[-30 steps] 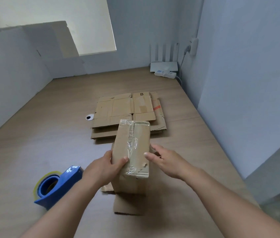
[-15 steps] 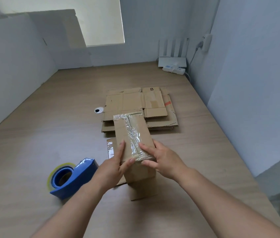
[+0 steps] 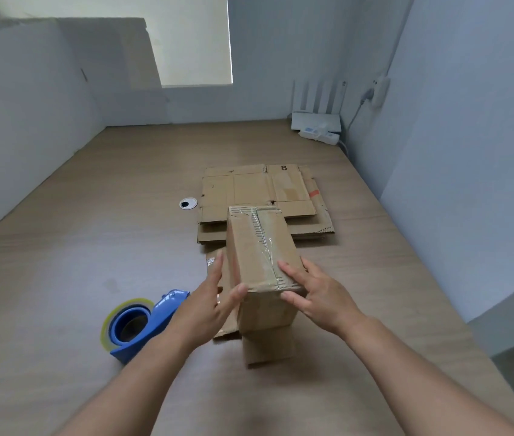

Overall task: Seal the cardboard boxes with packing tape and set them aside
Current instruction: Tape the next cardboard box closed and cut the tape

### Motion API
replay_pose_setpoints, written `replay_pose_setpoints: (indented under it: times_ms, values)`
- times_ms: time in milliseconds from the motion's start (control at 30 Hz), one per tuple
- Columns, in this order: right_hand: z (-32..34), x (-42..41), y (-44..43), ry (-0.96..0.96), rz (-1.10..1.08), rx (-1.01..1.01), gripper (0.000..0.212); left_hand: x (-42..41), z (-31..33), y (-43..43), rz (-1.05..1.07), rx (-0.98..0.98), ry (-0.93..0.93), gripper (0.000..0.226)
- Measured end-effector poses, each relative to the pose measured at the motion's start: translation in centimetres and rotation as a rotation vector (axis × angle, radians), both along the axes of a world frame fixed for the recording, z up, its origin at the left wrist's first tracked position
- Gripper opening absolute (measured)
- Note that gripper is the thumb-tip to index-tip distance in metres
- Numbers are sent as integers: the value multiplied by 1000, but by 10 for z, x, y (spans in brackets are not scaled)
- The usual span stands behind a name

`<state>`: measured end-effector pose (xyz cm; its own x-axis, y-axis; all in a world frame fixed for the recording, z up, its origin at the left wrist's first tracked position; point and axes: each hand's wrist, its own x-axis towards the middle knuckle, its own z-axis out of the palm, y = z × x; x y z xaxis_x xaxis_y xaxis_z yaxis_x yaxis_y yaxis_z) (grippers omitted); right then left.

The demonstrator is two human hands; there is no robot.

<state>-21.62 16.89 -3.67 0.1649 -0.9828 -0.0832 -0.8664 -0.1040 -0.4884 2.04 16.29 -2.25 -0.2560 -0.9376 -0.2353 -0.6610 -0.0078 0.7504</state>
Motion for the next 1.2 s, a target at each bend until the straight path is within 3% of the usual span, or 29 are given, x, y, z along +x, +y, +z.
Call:
replay_pose_setpoints:
  times_ms: [100, 167, 267, 333, 567, 700, 833, 933, 1033, 1100, 1200]
  values:
    - [5, 0, 0, 29, -17, 22, 60, 35, -15, 1, 258, -132, -266, 73]
    - [7, 2, 0, 32, -14, 21, 60, 54, -29, 2, 406, -82, -488, 59]
    - [8, 2, 0, 24, -14, 24, 61, 68, -49, 3, 392, 45, -699, 59]
    - [10, 1, -1, 20, -12, 25, 61, 75, -57, -3, 404, 64, -715, 58]
    - [21, -1, -3, -36, 6, 67, 69, 96, -62, -19, 335, 179, -590, 44]
    - [25, -4, -6, -55, -4, 42, 73, 95, -24, -25, 303, 81, -311, 38]
    - [43, -1, -7, -226, -93, -129, 62, 70, 44, -19, 208, 14, -24, 36]
    - [65, 7, -4, -489, -94, -198, 45, 53, 83, -14, 15, -15, 62, 54]
    - [89, 15, 0, -729, -1, -95, 37, 35, 101, -12, -104, -49, 111, 74]
    - [97, 17, 0, -765, 70, -55, 38, 26, 106, -12, -153, -69, 120, 84]
    - [99, 18, -2, -820, 77, -77, 22, 17, 108, -14, -188, -69, 107, 89]
